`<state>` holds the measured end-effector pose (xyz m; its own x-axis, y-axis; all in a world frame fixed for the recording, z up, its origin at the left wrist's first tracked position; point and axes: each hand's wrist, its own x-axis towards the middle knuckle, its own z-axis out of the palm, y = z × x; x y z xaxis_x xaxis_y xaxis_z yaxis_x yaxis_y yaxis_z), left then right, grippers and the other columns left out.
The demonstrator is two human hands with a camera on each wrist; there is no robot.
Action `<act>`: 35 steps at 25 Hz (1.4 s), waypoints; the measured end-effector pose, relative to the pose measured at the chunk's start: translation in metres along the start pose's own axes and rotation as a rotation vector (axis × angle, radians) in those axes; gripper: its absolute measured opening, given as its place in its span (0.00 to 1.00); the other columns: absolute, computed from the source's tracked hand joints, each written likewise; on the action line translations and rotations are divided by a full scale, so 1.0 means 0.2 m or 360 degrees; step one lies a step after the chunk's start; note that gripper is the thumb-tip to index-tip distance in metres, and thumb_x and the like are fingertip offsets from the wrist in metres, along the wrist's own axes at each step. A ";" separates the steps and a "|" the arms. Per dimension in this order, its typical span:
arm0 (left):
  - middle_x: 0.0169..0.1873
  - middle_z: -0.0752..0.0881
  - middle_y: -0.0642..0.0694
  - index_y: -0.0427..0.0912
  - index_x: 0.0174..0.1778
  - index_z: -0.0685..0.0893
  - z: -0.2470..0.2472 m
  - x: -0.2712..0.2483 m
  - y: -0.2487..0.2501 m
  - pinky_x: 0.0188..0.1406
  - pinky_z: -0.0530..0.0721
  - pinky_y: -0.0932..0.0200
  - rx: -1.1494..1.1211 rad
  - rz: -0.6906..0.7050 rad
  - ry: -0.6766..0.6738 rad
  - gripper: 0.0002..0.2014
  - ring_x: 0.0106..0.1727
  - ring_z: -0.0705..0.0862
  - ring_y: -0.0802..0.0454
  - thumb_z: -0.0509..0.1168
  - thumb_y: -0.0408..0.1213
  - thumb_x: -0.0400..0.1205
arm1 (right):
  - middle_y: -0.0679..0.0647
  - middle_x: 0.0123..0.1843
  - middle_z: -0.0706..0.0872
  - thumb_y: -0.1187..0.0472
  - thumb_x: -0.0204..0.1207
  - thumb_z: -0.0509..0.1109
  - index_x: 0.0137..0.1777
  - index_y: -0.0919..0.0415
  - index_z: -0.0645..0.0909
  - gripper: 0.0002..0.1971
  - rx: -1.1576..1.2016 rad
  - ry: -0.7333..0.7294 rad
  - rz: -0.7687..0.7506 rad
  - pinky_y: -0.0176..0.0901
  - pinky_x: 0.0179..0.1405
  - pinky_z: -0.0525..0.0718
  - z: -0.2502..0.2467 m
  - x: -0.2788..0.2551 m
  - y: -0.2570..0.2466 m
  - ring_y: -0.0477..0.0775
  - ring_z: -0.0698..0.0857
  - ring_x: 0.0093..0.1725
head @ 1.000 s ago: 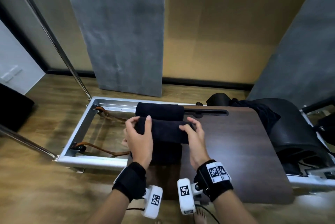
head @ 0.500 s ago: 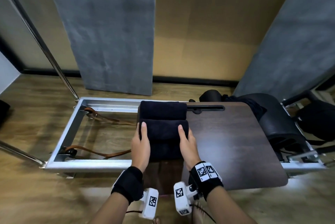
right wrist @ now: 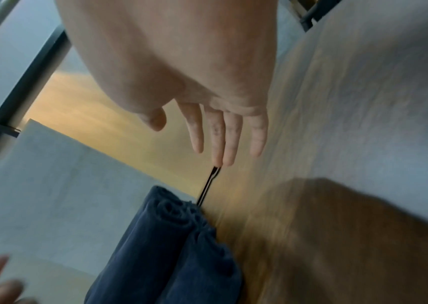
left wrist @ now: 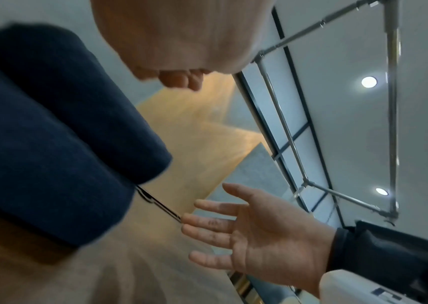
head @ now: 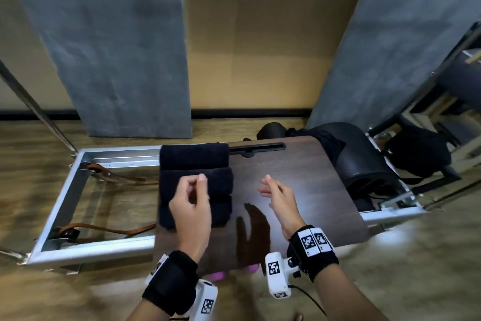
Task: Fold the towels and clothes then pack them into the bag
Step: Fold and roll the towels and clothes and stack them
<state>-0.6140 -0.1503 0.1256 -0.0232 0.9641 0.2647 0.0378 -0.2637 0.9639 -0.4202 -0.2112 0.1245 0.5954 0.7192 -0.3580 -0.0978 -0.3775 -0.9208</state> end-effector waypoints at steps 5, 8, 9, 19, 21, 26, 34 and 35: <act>0.31 0.89 0.49 0.51 0.43 0.89 0.51 -0.21 -0.01 0.46 0.90 0.41 0.0239 -0.0290 -0.0763 0.10 0.36 0.88 0.52 0.68 0.41 0.90 | 0.70 0.52 0.92 0.61 0.87 0.68 0.61 0.70 0.87 0.13 0.0066 -0.0063 0.0124 0.47 0.46 0.83 -0.46 -0.02 0.05 0.59 0.89 0.46; 0.32 0.91 0.51 0.52 0.42 0.90 0.87 -0.39 0.01 0.49 0.91 0.40 0.0338 -0.0308 -0.0994 0.10 0.37 0.90 0.53 0.69 0.42 0.90 | 0.70 0.46 0.89 0.65 0.88 0.66 0.62 0.76 0.84 0.13 0.0154 -0.0047 0.0183 0.41 0.33 0.79 -0.83 0.01 0.10 0.62 0.86 0.43; 0.33 0.92 0.51 0.53 0.42 0.89 0.98 -0.45 0.03 0.49 0.90 0.43 0.0352 -0.0304 -0.1049 0.11 0.37 0.90 0.54 0.68 0.43 0.90 | 0.68 0.46 0.89 0.65 0.88 0.67 0.62 0.76 0.84 0.13 0.0164 -0.0030 0.0187 0.40 0.32 0.79 -0.95 0.02 0.12 0.62 0.86 0.42; 0.34 0.93 0.48 0.47 0.45 0.91 1.99 -0.86 0.21 0.40 0.85 0.65 0.0353 -0.0425 -0.1289 0.10 0.36 0.90 0.55 0.68 0.39 0.90 | 0.67 0.49 0.93 0.59 0.88 0.67 0.56 0.63 0.88 0.10 0.0177 -0.0063 0.0139 0.52 0.46 0.83 -1.92 0.23 0.30 0.59 0.91 0.41; 0.35 0.93 0.48 0.46 0.46 0.91 2.11 -0.87 0.21 0.40 0.84 0.68 0.0366 -0.0469 -0.1260 0.10 0.36 0.90 0.56 0.67 0.40 0.90 | 0.67 0.49 0.93 0.59 0.88 0.67 0.56 0.63 0.88 0.10 0.0178 -0.0083 0.0149 0.51 0.45 0.82 -2.02 0.31 0.30 0.58 0.90 0.41; 0.37 0.93 0.46 0.43 0.47 0.90 2.41 -0.75 0.09 0.42 0.86 0.63 0.0387 -0.0531 -0.1119 0.09 0.34 0.89 0.57 0.67 0.38 0.90 | 0.66 0.51 0.94 0.60 0.88 0.66 0.56 0.61 0.88 0.09 0.0111 -0.0120 0.0219 0.48 0.42 0.84 -2.15 0.61 0.27 0.57 0.91 0.41; 0.59 0.87 0.36 0.33 0.60 0.91 3.07 -0.25 -0.40 0.69 0.83 0.47 0.0783 -0.0690 -0.0970 0.10 0.61 0.88 0.37 0.69 0.34 0.89 | 0.63 0.49 0.90 0.60 0.88 0.69 0.56 0.62 0.87 0.07 -0.0074 -0.0141 0.0374 0.49 0.40 0.82 -2.37 1.41 0.14 0.58 0.88 0.36; 0.65 0.84 0.36 0.34 0.64 0.90 3.12 -0.20 -0.44 0.74 0.80 0.51 0.0840 -0.0748 -0.0978 0.12 0.65 0.86 0.38 0.68 0.35 0.89 | 0.65 0.49 0.90 0.59 0.88 0.69 0.56 0.62 0.87 0.08 -0.0109 -0.0149 0.0399 0.49 0.40 0.83 -2.39 1.48 0.13 0.57 0.89 0.36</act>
<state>0.0078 -0.1451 0.0111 0.3754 0.8556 -0.3564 0.6105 0.0610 0.7896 0.1350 -0.2872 0.0691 0.4828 0.6479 -0.5891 -0.1769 -0.5867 -0.7903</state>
